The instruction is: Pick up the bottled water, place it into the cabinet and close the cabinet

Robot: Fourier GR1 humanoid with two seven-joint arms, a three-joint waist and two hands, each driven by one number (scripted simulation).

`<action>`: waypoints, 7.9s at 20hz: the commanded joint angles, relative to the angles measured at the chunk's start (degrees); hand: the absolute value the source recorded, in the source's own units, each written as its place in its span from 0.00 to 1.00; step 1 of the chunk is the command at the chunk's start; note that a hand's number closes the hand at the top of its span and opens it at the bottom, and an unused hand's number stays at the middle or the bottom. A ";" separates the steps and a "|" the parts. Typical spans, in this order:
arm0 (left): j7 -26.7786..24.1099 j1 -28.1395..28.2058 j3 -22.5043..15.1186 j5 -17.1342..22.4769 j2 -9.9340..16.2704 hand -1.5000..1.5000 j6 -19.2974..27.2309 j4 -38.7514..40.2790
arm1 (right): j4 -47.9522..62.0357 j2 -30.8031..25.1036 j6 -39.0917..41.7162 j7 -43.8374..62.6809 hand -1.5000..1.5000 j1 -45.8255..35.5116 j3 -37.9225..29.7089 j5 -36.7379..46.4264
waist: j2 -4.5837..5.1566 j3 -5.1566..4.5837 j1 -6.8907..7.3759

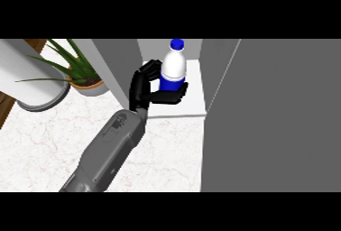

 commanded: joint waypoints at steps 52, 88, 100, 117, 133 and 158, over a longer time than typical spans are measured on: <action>-20.82 -19.57 2.26 11.49 -0.03 0.00 -4.02 23.07 | -8.36 -0.44 -3.74 5.81 0.00 -2.77 -1.20 -4.60 | -0.49 0.00 -0.50; -14.00 41.43 -23.49 14.39 25.54 1.00 -7.63 -51.08 | -12.27 -0.01 6.85 8.73 1.00 0.70 1.52 0.33 | -0.67 -0.01 2.56; -16.96 52.35 -13.30 22.33 37.56 0.00 -16.26 -60.09 | -17.50 -1.55 15.23 8.29 1.00 1.61 6.25 1.19 | -1.24 -0.25 2.00; -18.07 61.76 0.38 31.02 48.02 0.00 -24.46 -62.59 | -18.66 -5.38 15.77 14.98 1.00 -7.56 20.66 5.39 | -1.78 -0.89 3.85; -19.41 68.75 7.59 35.38 52.95 0.00 -31.55 -60.93 | -12.66 -5.74 5.01 25.03 1.00 -25.89 36.07 6.95 | -2.30 -1.39 5.25; -23.11 76.31 17.19 38.68 57.72 0.00 -46.23 -56.96 | 16.63 19.16 -31.58 46.10 1.00 -78.48 62.50 11.84 | -0.76 -0.59 9.76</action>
